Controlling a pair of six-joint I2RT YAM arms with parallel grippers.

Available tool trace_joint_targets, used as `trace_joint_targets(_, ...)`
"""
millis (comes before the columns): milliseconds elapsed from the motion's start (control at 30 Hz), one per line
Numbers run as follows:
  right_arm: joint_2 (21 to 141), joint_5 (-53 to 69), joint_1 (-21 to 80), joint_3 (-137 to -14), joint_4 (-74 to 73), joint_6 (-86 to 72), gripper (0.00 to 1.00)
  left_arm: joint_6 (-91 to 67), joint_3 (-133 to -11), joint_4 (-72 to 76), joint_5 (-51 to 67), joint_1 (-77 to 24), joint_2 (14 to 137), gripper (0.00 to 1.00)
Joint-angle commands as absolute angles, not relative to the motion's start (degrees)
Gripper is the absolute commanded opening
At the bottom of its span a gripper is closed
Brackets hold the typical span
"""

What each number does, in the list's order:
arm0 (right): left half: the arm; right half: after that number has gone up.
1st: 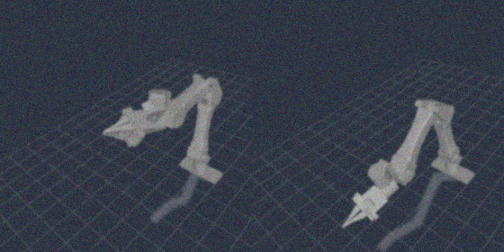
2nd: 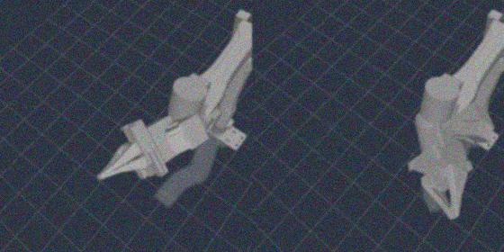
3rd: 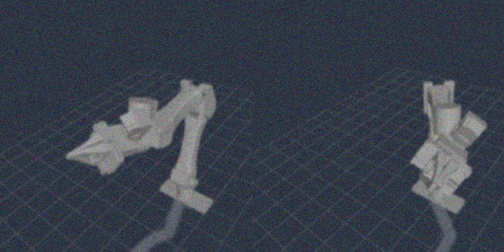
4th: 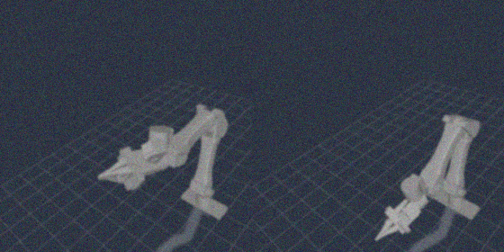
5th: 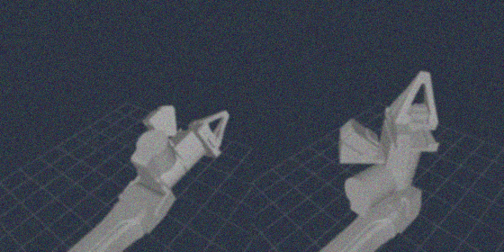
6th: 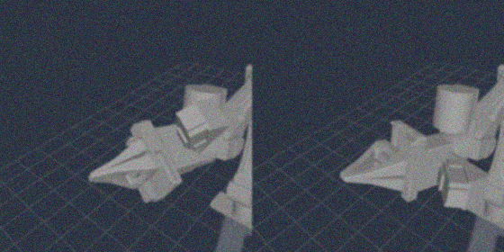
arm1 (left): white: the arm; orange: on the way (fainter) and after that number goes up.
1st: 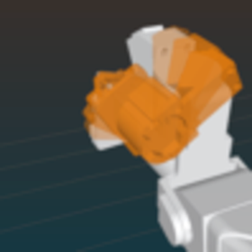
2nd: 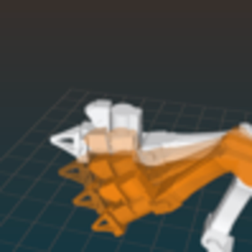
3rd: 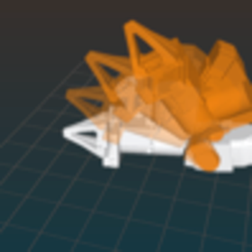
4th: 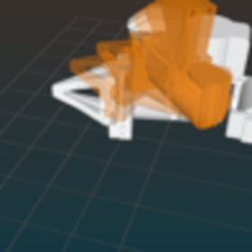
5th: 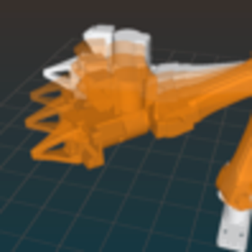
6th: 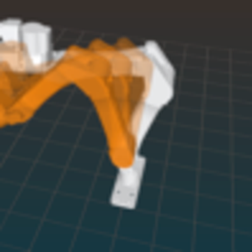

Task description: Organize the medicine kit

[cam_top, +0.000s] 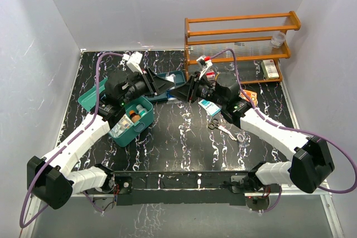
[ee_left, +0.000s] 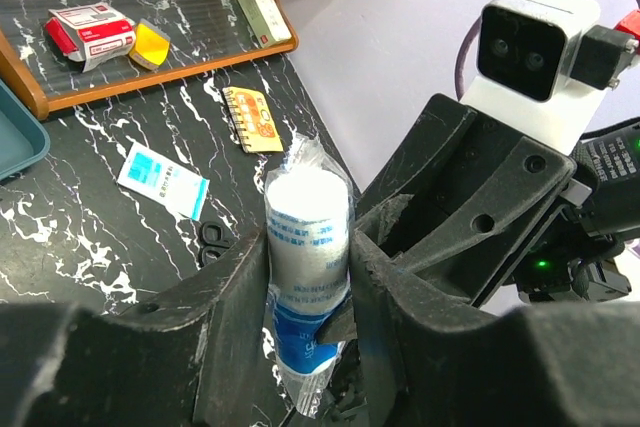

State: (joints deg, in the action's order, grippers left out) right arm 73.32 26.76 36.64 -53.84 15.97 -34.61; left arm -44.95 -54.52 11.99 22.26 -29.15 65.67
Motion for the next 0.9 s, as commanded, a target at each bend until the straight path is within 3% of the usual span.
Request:
trace_joint_targets(0,73.4,27.0,36.9,-55.5,21.1,-33.9,0.17,-42.0,-55.5,13.9,25.8,-29.2,64.6,0.33)
trace_joint_targets(100,73.4,26.8,36.9,-55.3,20.7,-34.0,0.22,-39.3,-55.3,14.4,25.7,-29.2,64.0,0.22)
trace_joint_targets(167,73.2,26.0,36.9,-55.3,19.3,-34.0,0.33,-37.3,-54.9,15.0,25.2,-29.3,63.4,0.12)
trace_joint_targets(233,72.5,24.9,36.8,-54.7,18.2,-33.8,0.43,-33.7,-54.7,14.5,24.5,-29.2,62.7,0.09)
trace_joint_targets(367,70.2,23.4,36.8,-52.7,16.4,-31.8,0.53,-20.6,-58.5,4.2,21.5,-29.2,63.1,0.08)
trace_joint_targets(533,67.3,20.0,36.8,-51.2,11.9,-30.1,0.55,-2.3,-66.8,-12.2,14.5,-29.2,66.1,0.07)
trace_joint_targets(667,66.3,18.8,36.8,-50.2,10.3,-29.7,0.54,12.0,-66.7,-18.2,9.4,-29.2,65.8,0.07)
trace_joint_targets(867,65.4,17.4,36.8,-48.9,9.7,-29.8,0.54,18.7,-68.7,-28.0,-2.6,-29.2,66.9,0.07)
